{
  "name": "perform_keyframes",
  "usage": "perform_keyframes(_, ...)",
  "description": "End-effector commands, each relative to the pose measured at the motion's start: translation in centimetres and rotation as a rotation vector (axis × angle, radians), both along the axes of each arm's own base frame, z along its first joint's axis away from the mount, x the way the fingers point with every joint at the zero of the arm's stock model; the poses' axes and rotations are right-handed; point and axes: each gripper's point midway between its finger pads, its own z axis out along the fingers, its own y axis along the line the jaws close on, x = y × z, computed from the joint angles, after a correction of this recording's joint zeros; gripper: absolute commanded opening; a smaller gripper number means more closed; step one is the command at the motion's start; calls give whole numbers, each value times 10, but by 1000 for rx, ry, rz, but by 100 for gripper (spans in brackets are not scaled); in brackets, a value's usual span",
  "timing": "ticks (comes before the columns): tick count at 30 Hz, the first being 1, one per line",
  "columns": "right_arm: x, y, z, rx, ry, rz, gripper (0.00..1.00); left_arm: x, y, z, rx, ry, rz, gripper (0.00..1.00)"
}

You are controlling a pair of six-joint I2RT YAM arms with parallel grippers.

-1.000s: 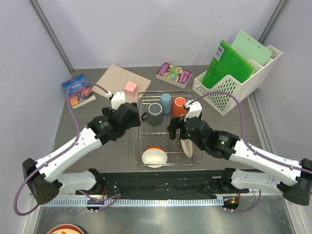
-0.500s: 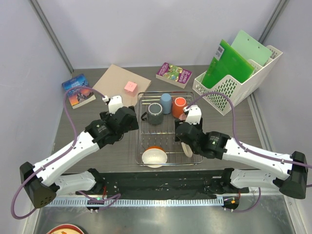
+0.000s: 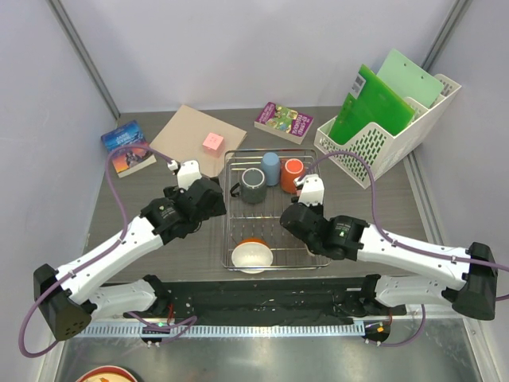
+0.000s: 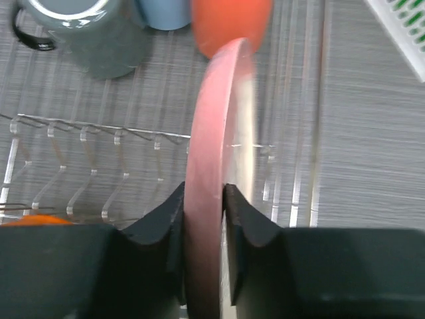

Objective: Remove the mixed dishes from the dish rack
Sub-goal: Pick up the plate from the dish rack.

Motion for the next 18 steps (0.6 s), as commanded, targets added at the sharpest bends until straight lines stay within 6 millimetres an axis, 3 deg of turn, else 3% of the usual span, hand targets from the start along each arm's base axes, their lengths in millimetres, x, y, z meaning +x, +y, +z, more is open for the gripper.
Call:
perform_keyframes(1, 3, 1, 17, 28, -34, -9, 15, 4, -3, 8, -46, -35, 16, 100)
perform_keyframes(4, 4, 2, 22, 33, -39, -1, 1, 4, -4, 7, -46, -32, 15, 100)
perform_keyframes(18, 2, 8, 72, 57, -61, 47, 1, 6, -6, 7, -42, -31, 12, 99)
